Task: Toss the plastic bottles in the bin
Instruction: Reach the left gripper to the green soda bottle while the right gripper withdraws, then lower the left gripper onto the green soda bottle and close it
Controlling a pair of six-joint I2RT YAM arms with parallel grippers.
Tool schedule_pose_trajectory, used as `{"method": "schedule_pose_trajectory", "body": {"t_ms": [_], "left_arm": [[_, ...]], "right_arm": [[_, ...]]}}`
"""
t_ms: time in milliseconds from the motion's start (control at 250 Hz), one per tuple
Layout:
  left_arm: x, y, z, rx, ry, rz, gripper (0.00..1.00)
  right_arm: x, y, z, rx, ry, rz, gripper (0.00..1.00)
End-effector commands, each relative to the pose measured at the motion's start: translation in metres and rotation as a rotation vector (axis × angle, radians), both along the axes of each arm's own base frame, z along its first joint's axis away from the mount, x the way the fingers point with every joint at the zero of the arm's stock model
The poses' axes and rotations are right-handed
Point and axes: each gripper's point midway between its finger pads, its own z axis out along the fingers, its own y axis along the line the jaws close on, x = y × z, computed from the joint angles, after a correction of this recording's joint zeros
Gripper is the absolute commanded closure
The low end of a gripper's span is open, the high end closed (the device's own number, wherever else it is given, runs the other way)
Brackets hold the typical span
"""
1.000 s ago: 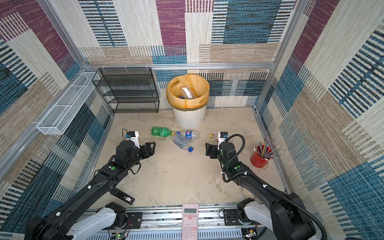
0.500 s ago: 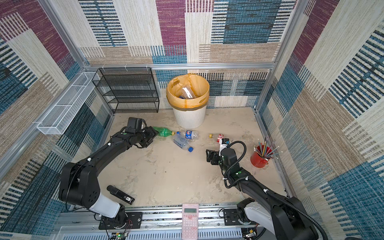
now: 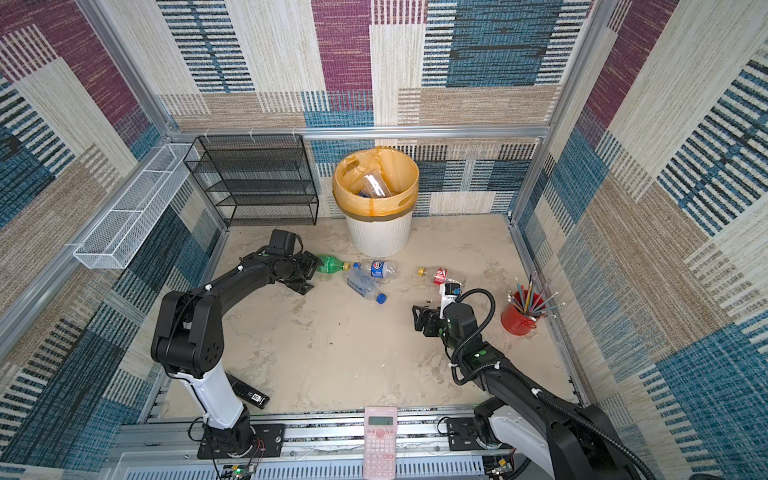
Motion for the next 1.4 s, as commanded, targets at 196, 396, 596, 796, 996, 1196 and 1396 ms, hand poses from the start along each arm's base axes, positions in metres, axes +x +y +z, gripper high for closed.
{"method": "schedule_pose_trajectory", "body": {"t_ms": [196, 396, 596, 796, 996, 1196, 1396], "left_arm": [[0.016, 0.017, 0.0, 0.088, 0.032, 0.108, 0.18], [0.028, 0.017, -0.004, 0.107, 0.044, 0.109, 0.18], [0.037, 0.019, -0.006, 0.128, 0.032, 0.12, 0.17], [0.047, 0.01, -0.007, 0.13, 0.027, 0.111, 0.16], [0.056, -0.001, -0.008, 0.143, 0.019, 0.09, 0.16], [0.06, -0.01, -0.016, 0.148, 0.033, 0.068, 0.16], [0.059, -0.017, -0.029, 0.168, 0.06, 0.051, 0.18]], "right_arm": [[-0.002, 0.002, 0.004, 0.027, -0.009, 0.004, 0.15], [-0.002, 0.001, 0.004, 0.021, -0.012, 0.002, 0.15], [-0.002, 0.001, 0.003, 0.017, -0.011, 0.003, 0.15], [-0.003, 0.001, -0.001, 0.015, -0.004, 0.004, 0.15], [-0.004, -0.001, -0.001, 0.013, -0.005, -0.001, 0.15], [-0.007, -0.004, 0.003, 0.012, -0.019, -0.011, 0.15], [-0.008, -0.005, 0.006, 0.02, -0.028, -0.014, 0.15]]}}
